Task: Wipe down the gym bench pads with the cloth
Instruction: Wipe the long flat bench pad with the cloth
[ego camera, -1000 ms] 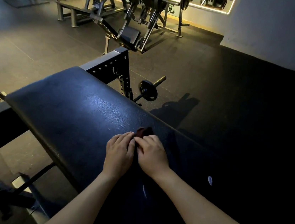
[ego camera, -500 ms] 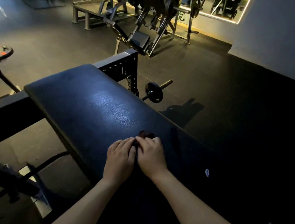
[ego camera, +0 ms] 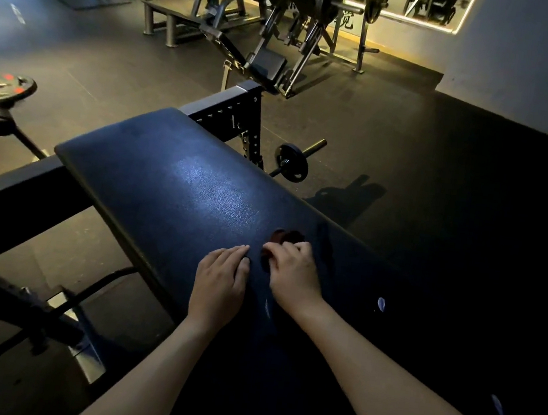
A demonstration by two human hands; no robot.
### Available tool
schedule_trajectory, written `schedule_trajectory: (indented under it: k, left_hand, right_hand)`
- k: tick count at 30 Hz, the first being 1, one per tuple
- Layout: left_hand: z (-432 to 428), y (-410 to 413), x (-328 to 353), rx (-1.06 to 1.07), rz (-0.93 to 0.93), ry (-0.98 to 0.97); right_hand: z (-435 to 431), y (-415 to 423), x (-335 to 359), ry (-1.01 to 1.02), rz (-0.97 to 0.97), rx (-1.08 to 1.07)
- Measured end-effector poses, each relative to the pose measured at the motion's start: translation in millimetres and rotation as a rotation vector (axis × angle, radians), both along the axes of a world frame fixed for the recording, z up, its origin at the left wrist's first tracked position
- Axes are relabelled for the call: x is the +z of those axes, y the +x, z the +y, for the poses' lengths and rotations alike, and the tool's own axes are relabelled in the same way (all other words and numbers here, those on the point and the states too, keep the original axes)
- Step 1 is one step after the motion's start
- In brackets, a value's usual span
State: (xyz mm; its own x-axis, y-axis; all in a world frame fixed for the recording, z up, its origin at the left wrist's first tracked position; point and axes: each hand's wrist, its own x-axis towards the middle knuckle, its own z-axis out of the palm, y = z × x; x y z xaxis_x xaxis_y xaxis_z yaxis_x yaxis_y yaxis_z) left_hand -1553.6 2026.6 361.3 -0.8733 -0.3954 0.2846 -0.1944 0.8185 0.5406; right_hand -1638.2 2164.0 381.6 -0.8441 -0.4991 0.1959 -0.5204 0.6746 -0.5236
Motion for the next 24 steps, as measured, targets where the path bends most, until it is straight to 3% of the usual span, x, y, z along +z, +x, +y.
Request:
schedule_trajectory:
  k: [5,8,13,20,24]
  left_hand:
    - [-1.5,8.1,-3.7,0.041,0.025,-0.003]
    - [0.9,14.0,-3.7,0.05,0.02,-0.023]
    - [4.9,16.9,-0.8,0.067,-0.011,-0.04]
    - [3.4,14.8,-4.9,0.073,-0.008,-0.028]
    - [2.9,15.7,-3.1,0.07,0.001,-0.015]
  right_hand:
    - [-1.8,34.2,1.3,-0.091,-0.014,0.142]
    - [5.0,8.8,6.0,-0.106,0.077,0.044]
    - [11.0,-21.7,4.0,0.185,-0.07,-0.035]
    - [-5.0,26.3,-5.1,-0.069,0.054,0.167]
    - [0.2,7.2,-2.2,-0.007,0.084,0.202]
